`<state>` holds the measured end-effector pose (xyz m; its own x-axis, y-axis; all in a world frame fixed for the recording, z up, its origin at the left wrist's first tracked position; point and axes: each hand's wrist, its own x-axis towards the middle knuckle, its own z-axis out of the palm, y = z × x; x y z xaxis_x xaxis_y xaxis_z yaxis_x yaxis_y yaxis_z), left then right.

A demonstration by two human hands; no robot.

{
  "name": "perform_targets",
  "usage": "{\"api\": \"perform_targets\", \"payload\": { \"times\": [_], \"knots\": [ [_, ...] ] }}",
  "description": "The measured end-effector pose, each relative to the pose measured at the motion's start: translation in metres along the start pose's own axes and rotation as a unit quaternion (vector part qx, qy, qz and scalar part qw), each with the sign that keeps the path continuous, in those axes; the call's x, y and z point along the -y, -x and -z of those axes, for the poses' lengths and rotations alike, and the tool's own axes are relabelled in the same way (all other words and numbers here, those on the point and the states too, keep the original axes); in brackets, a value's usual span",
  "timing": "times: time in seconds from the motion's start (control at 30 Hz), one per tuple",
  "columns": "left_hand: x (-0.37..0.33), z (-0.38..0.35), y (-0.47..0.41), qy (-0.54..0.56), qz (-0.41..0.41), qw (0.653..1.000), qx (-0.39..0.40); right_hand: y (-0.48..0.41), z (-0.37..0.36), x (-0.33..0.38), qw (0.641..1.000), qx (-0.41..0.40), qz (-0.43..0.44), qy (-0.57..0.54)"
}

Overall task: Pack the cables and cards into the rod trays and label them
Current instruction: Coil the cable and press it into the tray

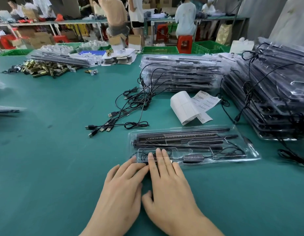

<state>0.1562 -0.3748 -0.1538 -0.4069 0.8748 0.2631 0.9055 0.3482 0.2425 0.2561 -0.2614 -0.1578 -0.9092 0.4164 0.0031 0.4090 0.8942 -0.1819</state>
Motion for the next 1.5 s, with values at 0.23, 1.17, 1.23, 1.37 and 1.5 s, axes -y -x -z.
{"api": "perform_targets", "payload": {
  "times": [0.23,1.17,1.23,1.37,1.5],
  "knots": [
    [0.004,-0.015,0.013,0.058,0.107,0.989,-0.087,0.005,0.000,0.000,0.999,-0.014,-0.035,0.023],
    [-0.019,-0.002,0.003,-0.053,0.175,0.981,-0.058,0.007,-0.013,-0.004,0.995,-0.097,-0.015,0.012],
    [-0.018,-0.003,0.003,-0.040,0.173,0.983,-0.046,0.008,-0.013,-0.004,0.995,-0.098,-0.017,0.019],
    [-0.013,-0.007,0.008,0.027,0.185,0.981,-0.059,0.008,-0.011,-0.002,0.995,-0.091,-0.019,0.034],
    [-0.011,-0.011,0.010,0.021,0.172,0.982,-0.071,0.009,-0.009,0.001,0.995,-0.079,-0.033,0.047]
  ]
}}
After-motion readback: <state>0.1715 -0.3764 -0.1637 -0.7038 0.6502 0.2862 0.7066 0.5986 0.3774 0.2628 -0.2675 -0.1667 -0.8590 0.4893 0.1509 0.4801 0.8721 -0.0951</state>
